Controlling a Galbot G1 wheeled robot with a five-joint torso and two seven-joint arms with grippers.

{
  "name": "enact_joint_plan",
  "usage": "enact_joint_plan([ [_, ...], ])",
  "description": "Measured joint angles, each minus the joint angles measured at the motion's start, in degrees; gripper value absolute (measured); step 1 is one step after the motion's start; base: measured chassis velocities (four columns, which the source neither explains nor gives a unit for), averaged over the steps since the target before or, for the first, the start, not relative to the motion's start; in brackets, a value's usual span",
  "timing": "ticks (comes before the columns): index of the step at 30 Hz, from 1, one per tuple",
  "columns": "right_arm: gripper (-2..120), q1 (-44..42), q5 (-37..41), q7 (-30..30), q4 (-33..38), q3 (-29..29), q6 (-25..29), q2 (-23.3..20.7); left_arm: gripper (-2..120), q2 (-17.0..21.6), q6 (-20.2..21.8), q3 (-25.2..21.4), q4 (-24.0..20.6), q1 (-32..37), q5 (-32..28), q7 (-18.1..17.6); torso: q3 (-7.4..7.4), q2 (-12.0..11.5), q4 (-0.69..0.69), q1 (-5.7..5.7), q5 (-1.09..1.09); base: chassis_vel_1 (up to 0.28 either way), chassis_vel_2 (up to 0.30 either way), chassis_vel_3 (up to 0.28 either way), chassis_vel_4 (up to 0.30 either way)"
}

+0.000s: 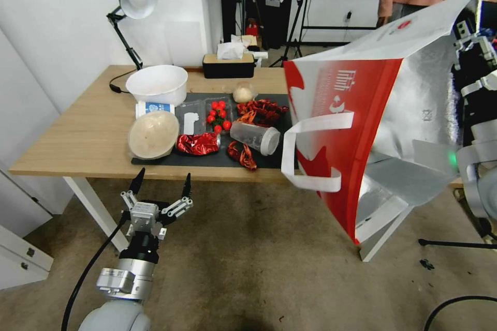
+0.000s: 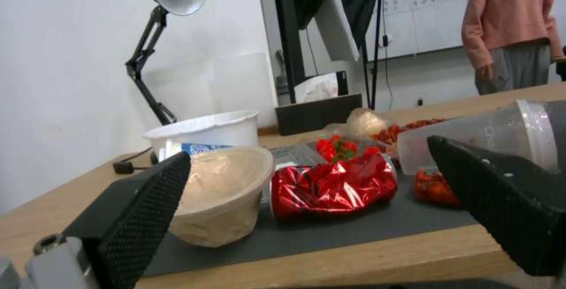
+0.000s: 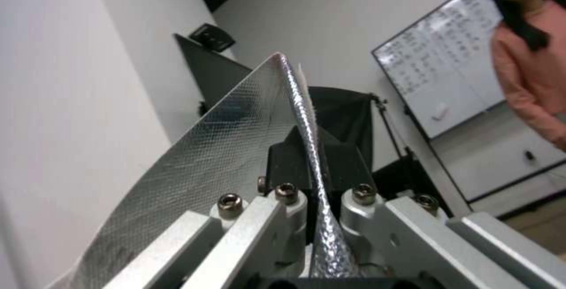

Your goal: Pick up the food delivery bag from the floor and place it on the table.

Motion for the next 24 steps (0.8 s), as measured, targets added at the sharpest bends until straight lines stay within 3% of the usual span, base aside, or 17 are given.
enact_joint_plan([
  [24, 0, 5.63, -4.63, 2.56, -12.87, -4.59, -0.13, -4.15, 100, 0.27, -0.04, 0.14, 0.20, -0.15, 0.19, 0.13, -0.01, -0.01, 0.00, 0.00, 0.00, 0.000, 0.000, 0.000, 0.000],
])
